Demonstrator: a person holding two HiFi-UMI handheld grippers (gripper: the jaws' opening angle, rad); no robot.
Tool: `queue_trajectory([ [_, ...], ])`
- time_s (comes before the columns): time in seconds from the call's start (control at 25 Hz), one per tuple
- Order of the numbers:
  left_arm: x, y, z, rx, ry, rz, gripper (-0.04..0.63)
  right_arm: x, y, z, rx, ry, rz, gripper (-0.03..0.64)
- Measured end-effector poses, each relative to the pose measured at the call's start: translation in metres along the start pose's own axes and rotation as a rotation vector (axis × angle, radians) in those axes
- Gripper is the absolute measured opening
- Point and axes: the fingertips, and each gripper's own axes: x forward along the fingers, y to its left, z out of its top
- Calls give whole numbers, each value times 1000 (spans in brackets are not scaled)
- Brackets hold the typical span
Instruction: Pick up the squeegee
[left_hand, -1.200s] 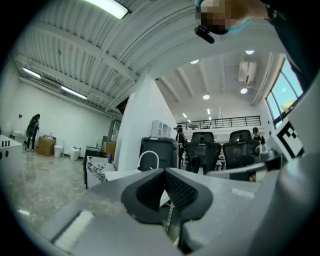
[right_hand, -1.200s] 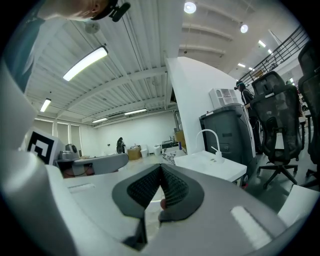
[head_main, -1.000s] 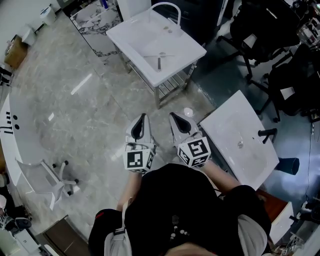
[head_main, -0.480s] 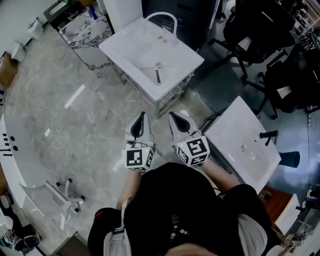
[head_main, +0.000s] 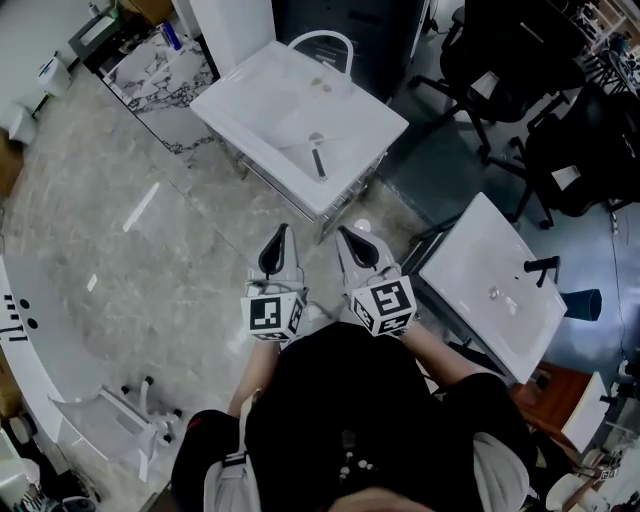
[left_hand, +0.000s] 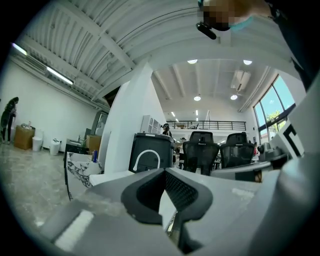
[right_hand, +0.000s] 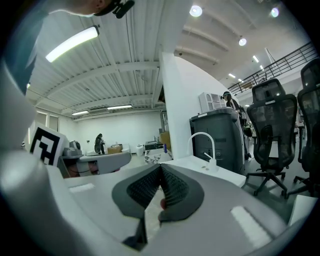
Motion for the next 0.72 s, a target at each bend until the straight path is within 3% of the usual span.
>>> queue_trajectory([
  [0.24,23,1,-4,4,14,-20,2,14,-25,0,27,6,-42,3],
  [0.72,94,19,-7,26,47,54,2,90,-78,15,39,4,48,2],
])
